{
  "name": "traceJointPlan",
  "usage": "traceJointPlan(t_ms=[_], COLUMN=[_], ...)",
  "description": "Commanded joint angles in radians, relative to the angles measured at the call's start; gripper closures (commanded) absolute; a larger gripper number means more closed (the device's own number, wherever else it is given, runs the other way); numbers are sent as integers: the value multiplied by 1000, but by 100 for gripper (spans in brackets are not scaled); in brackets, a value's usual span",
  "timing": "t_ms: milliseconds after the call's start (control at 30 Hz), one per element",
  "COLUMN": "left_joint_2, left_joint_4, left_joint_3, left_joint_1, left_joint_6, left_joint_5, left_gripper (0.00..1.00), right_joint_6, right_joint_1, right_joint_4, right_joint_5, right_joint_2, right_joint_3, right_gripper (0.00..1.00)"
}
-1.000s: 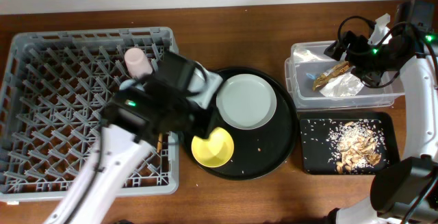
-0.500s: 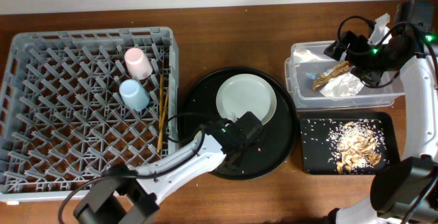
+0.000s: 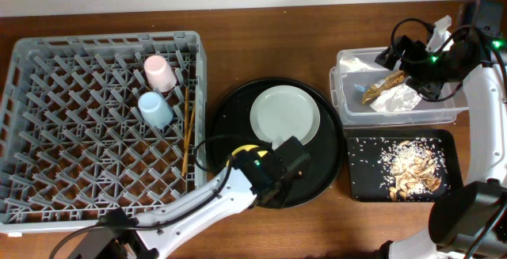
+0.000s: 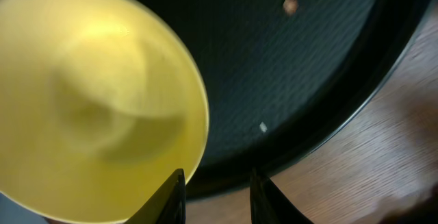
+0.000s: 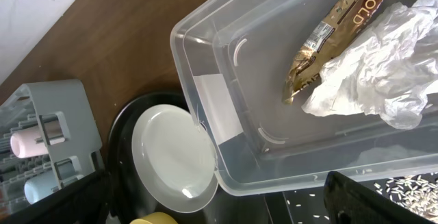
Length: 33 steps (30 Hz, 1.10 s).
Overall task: Sort waste into correct bins and load items into the dishwasher rack
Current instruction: 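Grasp the yellow bowl with the left gripper, then place the yellow bowl upside down in the rack with the left gripper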
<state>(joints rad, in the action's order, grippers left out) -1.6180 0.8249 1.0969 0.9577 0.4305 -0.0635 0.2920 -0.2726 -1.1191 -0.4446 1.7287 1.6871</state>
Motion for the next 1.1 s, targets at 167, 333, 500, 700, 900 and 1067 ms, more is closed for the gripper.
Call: traceJointPlan(t_ms=[167,333,500,700,900,1067], left_joint_2=[10,8,8,8,57,138], left_joint_4=[-111,-116,-106,-96,55,587], left_joint_3=[-130,-148,-116,-142,98,658], left_joint_1=[4,3,3,3,0,-184], left_joint_6=[-8,-8,-9,-8,-96,-251], left_joint_5=[-93,-90,-87,-89,-91,105], left_gripper=[77,93,95,95,99,100], right_joint_6=[2,2,2,2,2,2], right_joint_1=[-3,-3,-3,-3,-3,-3], right_joint_4=[0,0,0,0,0,0], right_joint_5=[-8,-8,-8,-8,-7,-8], right_joint_2=[-7,-7,-8,-7,-7,-7], right_joint_3=[16,16,16,16,16,16], right_gripper=[1,1,1,1,1,1])
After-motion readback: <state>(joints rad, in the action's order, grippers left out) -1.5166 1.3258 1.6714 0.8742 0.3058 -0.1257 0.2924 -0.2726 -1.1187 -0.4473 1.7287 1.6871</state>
